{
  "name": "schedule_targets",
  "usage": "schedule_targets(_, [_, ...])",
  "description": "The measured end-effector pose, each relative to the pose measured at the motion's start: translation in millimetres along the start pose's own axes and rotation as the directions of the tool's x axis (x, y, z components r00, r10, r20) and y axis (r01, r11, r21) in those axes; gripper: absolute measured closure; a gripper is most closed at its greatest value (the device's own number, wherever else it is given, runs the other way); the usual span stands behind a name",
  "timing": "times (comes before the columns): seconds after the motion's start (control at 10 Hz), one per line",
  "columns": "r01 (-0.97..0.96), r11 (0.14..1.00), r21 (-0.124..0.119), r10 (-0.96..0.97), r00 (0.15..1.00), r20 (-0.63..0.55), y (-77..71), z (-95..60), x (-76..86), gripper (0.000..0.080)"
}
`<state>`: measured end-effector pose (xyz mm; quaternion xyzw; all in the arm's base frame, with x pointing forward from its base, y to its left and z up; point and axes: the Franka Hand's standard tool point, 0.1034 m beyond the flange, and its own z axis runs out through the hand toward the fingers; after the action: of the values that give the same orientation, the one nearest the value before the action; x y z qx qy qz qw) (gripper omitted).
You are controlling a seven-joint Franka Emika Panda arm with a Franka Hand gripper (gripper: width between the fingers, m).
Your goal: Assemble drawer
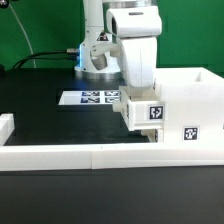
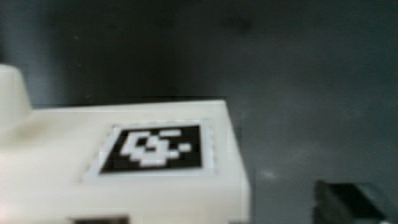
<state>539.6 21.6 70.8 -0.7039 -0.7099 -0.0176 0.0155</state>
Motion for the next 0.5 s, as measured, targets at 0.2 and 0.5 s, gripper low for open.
schedule_targets(0.2, [-0.013, 1.000, -0.010, 0.013, 1.000, 0.012, 2.6, -16.3, -11.2, 0.0157])
schedule_targets(0.5, [-0.005, 1.000, -0.029, 0.006, 1.000, 0.024, 5.4, -29.6, -37.2, 0.0151])
